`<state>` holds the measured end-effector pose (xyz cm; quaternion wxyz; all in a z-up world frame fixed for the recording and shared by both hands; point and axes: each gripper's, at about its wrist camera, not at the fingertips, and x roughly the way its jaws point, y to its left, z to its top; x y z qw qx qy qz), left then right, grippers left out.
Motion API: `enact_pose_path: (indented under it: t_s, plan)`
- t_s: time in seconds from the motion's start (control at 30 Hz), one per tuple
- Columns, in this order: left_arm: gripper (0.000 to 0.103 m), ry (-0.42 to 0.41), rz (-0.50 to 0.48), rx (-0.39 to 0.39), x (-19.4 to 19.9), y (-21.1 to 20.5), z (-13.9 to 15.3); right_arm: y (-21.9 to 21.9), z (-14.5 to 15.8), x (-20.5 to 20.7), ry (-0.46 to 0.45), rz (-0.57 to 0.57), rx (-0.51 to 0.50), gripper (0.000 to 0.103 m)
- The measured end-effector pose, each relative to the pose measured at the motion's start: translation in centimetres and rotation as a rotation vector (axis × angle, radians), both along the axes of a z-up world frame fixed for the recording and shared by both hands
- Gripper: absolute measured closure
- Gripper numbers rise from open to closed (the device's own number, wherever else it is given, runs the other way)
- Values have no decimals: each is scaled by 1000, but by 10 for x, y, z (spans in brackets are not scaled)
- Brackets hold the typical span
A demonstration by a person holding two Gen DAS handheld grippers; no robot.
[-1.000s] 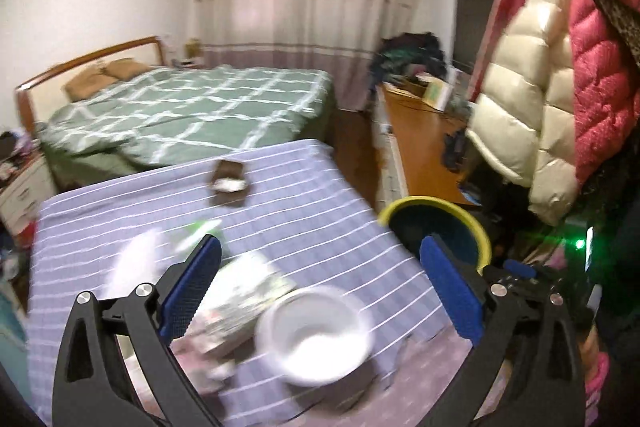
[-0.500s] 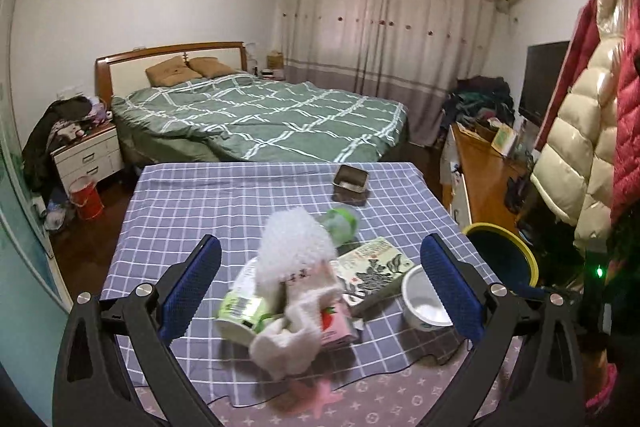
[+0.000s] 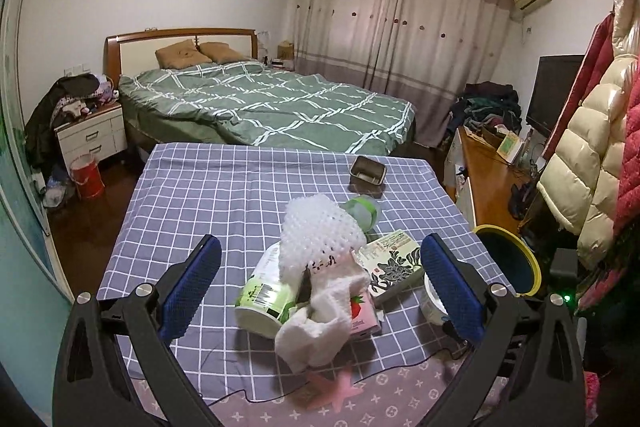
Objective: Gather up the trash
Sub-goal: 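Grasp the white plastic bowl by its rim with the right tool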
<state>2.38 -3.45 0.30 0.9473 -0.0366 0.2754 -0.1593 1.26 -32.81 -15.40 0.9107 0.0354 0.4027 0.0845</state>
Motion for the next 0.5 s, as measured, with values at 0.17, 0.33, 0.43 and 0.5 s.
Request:
enact_pose_path:
  t_s: [0.17,0.33,0.43,0.5]
  plan:
    - [5,12,2,-5,5,2,-5,6,-6,12,14,-10,-10,28]
    - [5,17,3,-7,9,3,-8,7,-9,25,32,-9,7,24]
    - [5,23,0,-8,11,2,-10,7,-6,29,10,-22,7,26]
    - [5,25,-2,-3,12,0,-12,5,-4,30,1,-30,4,27]
